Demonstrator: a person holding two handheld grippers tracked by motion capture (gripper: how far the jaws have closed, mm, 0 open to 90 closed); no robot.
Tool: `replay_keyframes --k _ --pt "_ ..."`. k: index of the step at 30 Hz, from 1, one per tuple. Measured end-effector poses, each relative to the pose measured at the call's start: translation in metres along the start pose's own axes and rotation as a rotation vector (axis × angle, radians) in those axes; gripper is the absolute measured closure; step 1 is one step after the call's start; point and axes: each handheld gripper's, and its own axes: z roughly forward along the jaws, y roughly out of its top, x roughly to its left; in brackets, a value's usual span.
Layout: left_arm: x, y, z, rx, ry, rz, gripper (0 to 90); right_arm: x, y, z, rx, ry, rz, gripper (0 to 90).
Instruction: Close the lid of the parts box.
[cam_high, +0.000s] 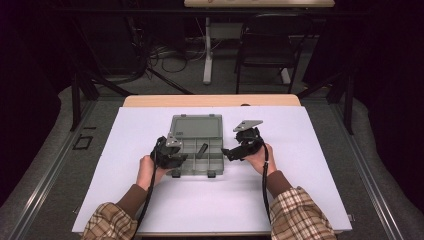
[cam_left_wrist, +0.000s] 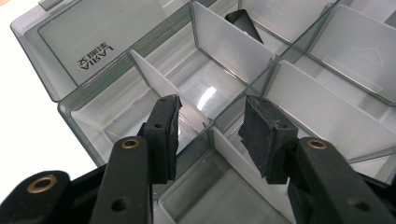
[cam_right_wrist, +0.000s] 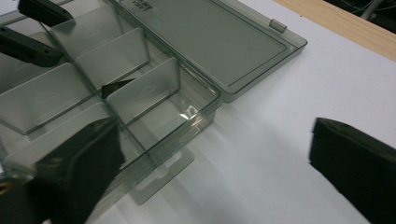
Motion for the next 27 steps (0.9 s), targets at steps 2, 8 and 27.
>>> replay_keyframes --k 2,8,27 --pt "0.0 0.0 0.0 0.0 0.001 0.002 55.9 -0.002 0.001 0.004 0.004 -0.005 0.001 11.8" --pt "0.0 0.0 0.0 0.0 -0.002 0.001 56.0 -0.012 0.005 0.014 0.007 -0.022 0.024 32.5" --pt "0.002 0.0 0.001 -0.006 -0.011 0.012 56.3 -0.019 0.013 0.052 0.091 -0.08 0.037 90.0"
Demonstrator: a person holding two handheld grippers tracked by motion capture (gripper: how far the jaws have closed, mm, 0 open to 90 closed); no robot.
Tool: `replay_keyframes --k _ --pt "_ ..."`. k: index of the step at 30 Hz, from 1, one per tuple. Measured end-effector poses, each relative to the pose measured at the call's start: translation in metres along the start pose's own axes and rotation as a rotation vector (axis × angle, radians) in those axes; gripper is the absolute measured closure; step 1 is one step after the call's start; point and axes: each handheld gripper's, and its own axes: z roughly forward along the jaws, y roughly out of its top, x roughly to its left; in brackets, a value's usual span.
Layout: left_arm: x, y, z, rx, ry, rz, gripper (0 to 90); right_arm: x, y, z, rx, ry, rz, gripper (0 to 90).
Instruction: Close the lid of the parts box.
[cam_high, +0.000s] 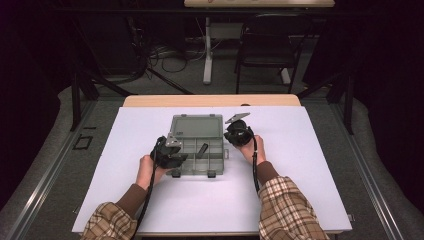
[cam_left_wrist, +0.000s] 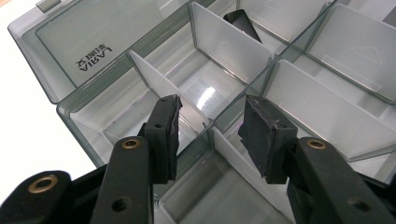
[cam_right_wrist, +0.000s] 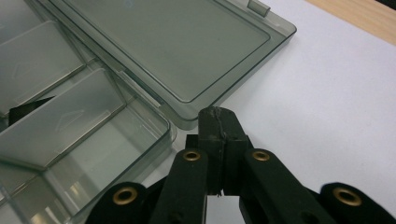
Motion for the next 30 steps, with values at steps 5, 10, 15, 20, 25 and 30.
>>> replay_keyframes --k 5,10,15,20,25,30 --pt "0.0 0.0 0.0 0.0 0.0 -0.001 56.3 0.002 0.0 0.008 0.034 -0.035 -0.002 90.0" --pt "0.0 0.0 0.0 -0.001 0.0 0.002 56.3 0.003 -0.001 0.013 0.051 -0.047 -0.01 90.0" --pt "0.001 -0.001 0.0 -0.006 -0.006 0.011 56.6 0.002 -0.002 0.018 0.06 -0.047 -0.001 90.0" --pt "0.002 0.0 0.001 -0.003 -0.013 0.022 56.8 0.001 -0.002 0.019 0.08 -0.049 0.005 90.0" --pt "0.003 -0.001 0.001 -0.005 -0.023 0.028 56.8 0.0 -0.002 0.021 0.058 -0.047 0.009 90.0" --pt "0.003 -0.001 0.002 -0.008 -0.028 0.028 56.9 -0.004 -0.001 0.023 0.049 -0.039 0.043 90.0"
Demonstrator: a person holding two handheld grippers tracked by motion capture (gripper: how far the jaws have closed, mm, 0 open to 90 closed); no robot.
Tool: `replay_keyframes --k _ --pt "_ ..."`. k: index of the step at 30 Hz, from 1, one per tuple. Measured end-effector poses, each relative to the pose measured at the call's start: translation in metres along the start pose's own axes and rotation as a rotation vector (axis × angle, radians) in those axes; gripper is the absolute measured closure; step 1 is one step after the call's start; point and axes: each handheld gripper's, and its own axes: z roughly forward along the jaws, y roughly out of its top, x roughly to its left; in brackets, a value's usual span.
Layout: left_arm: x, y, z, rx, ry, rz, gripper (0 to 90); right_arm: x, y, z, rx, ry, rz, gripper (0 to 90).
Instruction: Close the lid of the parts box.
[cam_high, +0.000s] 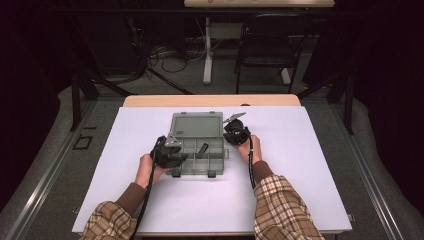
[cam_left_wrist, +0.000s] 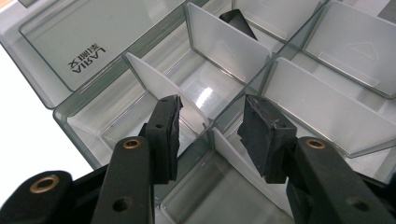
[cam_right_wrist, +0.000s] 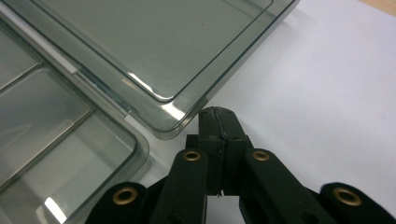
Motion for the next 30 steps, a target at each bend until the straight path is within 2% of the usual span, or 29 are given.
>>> replay_keyframes --k 13,30 --pt "0.0006 -0.0004 0.0003 -0.004 -0.005 0.001 56.8 -0.0033 0.0024 0.0047 -0.039 -0.01 0.049 90.0" --pt "0.001 -0.0007 0.0008 -0.009 -0.009 -0.004 56.5 -0.0051 0.0063 -0.0051 -0.13 -0.025 0.035 90.0"
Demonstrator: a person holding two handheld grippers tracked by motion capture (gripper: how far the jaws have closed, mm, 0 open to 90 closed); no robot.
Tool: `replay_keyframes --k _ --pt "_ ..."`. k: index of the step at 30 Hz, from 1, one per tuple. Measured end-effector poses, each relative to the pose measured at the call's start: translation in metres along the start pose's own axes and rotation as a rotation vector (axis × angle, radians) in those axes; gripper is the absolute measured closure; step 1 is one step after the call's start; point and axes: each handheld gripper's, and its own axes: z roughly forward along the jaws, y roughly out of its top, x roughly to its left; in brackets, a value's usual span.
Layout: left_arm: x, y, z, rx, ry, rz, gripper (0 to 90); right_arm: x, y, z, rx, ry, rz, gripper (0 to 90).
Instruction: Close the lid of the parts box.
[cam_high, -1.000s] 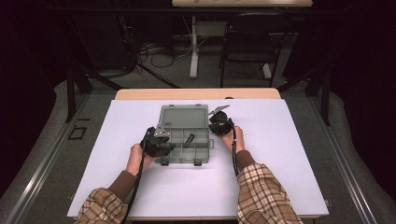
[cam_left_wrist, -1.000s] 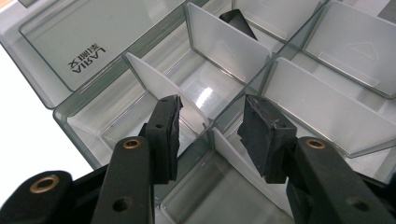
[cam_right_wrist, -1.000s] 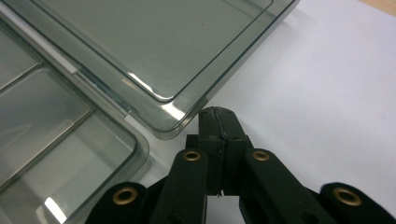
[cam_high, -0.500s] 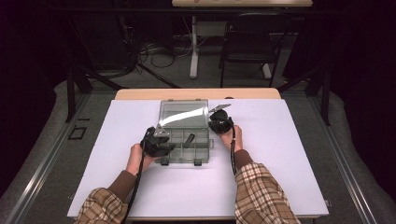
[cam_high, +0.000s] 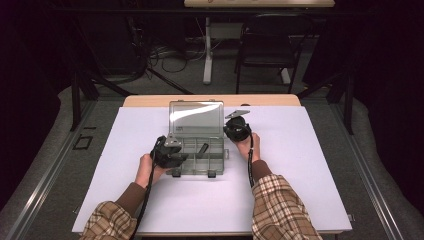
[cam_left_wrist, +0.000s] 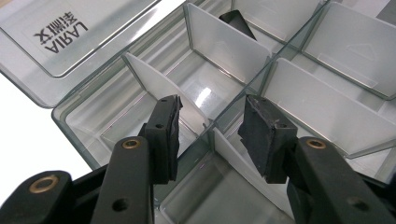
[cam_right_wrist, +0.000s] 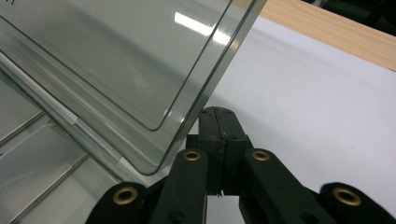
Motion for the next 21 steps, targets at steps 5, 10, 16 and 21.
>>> replay_keyframes --k 5,10,16,21 --pt "-0.0001 0.0 0.0001 0.0 0.001 0.0 56.4 0.0006 0.0011 -0.0019 -0.013 -0.008 -0.01 90.0" --pt "0.0 0.0 0.0001 0.001 0.001 0.003 56.4 0.0014 0.0026 -0.0041 -0.028 -0.017 -0.019 90.0" --pt "0.0002 0.0002 0.0001 0.002 0.0 0.005 56.4 0.0016 0.0037 -0.0068 -0.041 -0.021 -0.023 90.0" --pt "0.0002 0.0002 0.0001 0.002 0.0 0.005 56.4 0.0013 0.0044 -0.0087 -0.052 -0.022 -0.034 90.0"
